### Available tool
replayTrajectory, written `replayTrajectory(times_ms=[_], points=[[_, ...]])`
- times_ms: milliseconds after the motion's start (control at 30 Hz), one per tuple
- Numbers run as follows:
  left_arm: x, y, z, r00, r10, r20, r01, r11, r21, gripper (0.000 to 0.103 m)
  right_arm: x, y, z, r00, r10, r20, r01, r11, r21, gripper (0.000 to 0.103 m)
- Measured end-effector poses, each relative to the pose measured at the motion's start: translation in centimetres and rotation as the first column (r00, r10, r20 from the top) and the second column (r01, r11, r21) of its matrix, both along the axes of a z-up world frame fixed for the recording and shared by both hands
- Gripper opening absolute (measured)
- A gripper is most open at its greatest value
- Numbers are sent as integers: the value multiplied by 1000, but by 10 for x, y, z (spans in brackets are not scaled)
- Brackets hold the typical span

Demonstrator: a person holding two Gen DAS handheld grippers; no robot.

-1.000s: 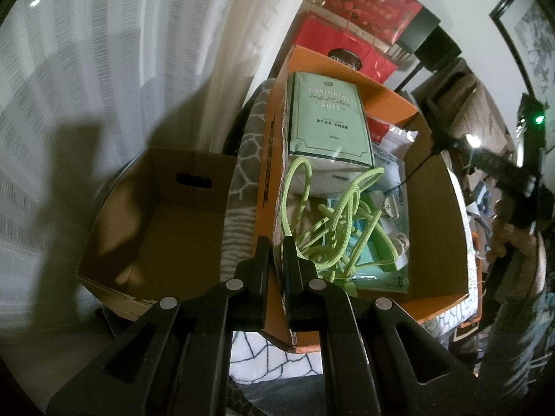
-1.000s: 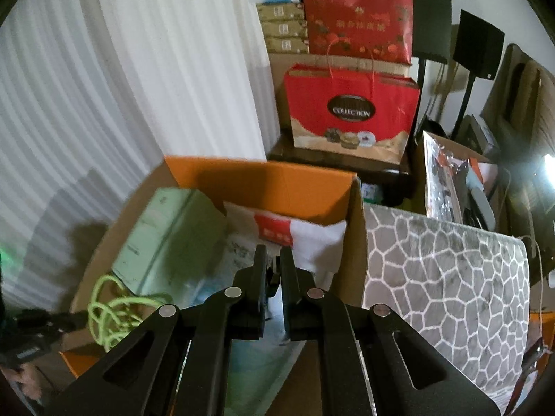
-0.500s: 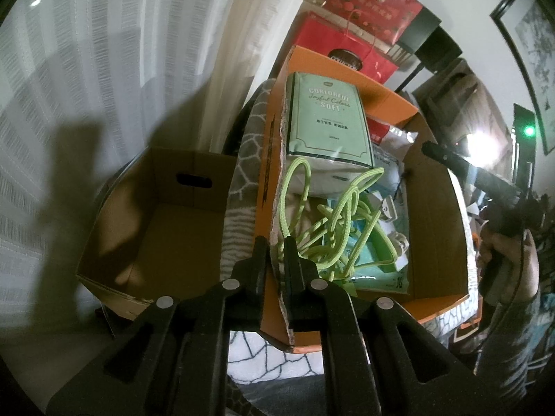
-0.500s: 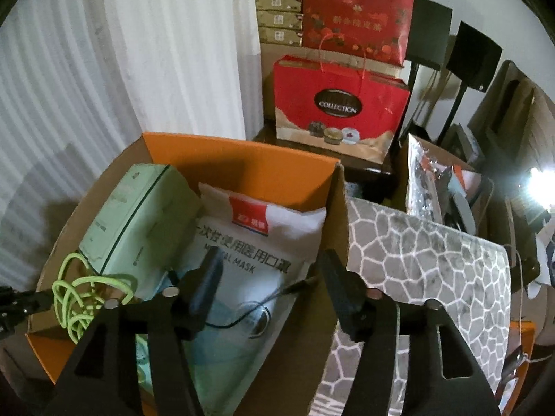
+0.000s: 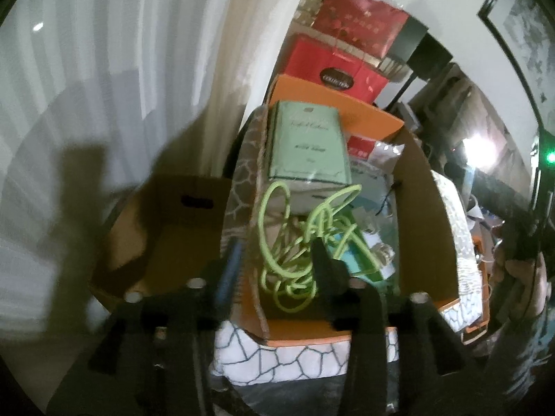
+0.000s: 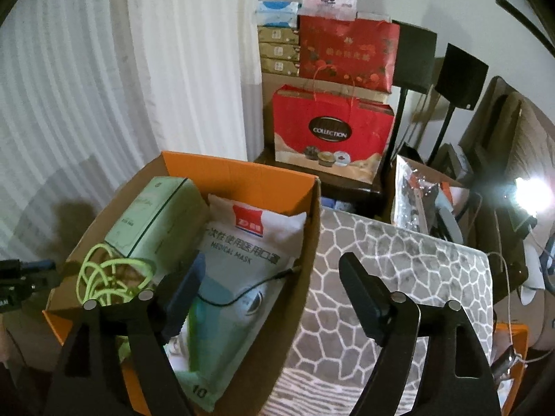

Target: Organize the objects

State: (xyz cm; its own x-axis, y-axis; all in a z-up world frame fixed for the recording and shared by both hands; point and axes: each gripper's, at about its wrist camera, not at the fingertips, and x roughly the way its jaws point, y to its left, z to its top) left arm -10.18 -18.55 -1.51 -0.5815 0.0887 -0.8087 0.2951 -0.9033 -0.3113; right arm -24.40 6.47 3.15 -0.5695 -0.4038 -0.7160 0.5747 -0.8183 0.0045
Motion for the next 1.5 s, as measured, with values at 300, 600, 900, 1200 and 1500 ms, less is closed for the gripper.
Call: replayTrajectory(times_ms=[300, 600, 900, 1200, 1500], points=[[1, 39, 27, 997, -50, -61, 43, 994, -104, 69, 23, 40, 13, 999, -33, -15, 32, 998, -45, 92], [4, 82, 47, 987, -93, -131, 69, 982, -175, 92, 50, 83, 14, 996, -82, -29, 80, 995, -62, 102], [7, 128, 49, 979, -118, -169, 74, 967, -244, 100, 77, 122, 9, 990, -143, -6, 141, 982, -123, 102], [16, 160, 46, 975, -116, -189, 65, 964, -256, 103, 103, 151, 7, 978, -207, -32, 201, 970, -138, 102], [26, 188, 42, 973, -110, -203, 50, 958, -282, 103, 127, 175, -1, 963, -267, -45, 257, 954, -153, 102]])
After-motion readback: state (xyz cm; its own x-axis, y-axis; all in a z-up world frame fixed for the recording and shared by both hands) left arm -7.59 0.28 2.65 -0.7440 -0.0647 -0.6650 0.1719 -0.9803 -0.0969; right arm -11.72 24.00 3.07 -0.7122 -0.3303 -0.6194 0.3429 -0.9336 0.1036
